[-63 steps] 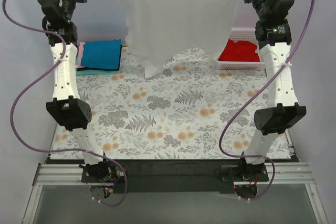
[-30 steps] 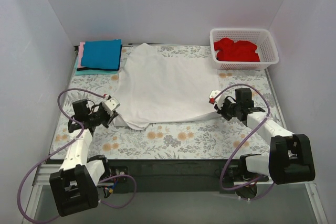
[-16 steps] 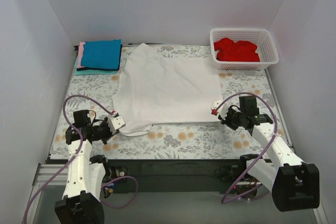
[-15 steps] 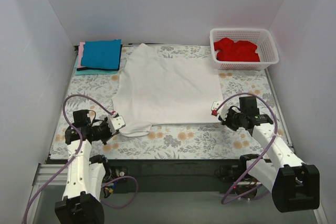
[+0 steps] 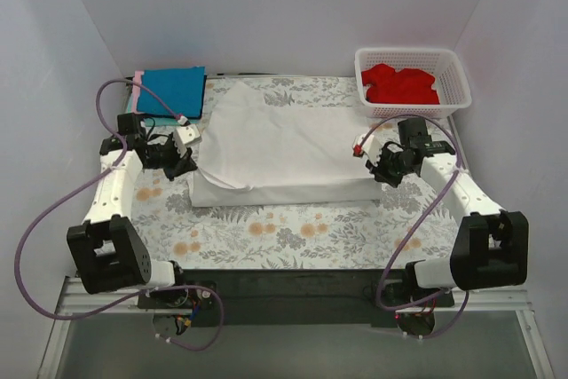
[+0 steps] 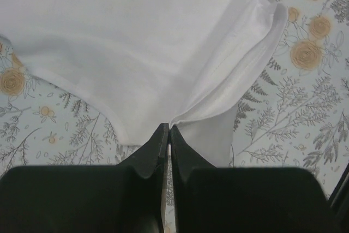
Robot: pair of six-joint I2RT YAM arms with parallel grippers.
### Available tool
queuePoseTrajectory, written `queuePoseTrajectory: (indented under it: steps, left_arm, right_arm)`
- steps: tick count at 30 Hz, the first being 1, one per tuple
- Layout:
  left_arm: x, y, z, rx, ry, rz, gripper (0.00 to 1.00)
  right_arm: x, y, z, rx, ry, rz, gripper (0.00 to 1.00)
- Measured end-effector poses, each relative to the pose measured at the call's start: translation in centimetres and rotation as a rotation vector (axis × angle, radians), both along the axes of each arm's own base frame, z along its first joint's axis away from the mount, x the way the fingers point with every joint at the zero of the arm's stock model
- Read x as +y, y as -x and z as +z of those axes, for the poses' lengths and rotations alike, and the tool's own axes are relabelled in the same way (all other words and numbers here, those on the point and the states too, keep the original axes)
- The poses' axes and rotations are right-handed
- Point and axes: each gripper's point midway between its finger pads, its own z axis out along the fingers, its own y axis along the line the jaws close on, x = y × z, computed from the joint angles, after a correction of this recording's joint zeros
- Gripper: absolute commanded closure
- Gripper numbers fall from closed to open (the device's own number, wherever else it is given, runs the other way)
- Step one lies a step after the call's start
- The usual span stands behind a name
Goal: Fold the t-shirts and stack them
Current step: Fold the tshirt
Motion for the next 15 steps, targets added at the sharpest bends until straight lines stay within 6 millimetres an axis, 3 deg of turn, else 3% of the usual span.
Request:
queuePoseTrajectory:
  steps: [2,6,10,15]
  left_arm:
    - [-0.4,-2.9,-0.7,0.028,0.007,0.003,1.00]
    - [-2.4,-6.5,-2.3,0.041,-0.035,-0.028,1.00]
    - [-3.9,-10.4,-2.9,0.029,-0.059,-0.043,1.00]
    - [-3.3,-13.6,-4.0,0.007,-0.090,-0.017,1.00]
  right_arm:
    - [0.3,-2.4,0.6,-0.001,0.000,-0.001,0.99]
    - [0.6,-5.3,0.7,0.007,0.004,-0.001,0.99]
    - [0.3,-6.4,-0.7,0.054,0.016,-0.014,0.99]
    - [-0.5,-6.7,-2.3,0.104,0.028,-0.036,0.99]
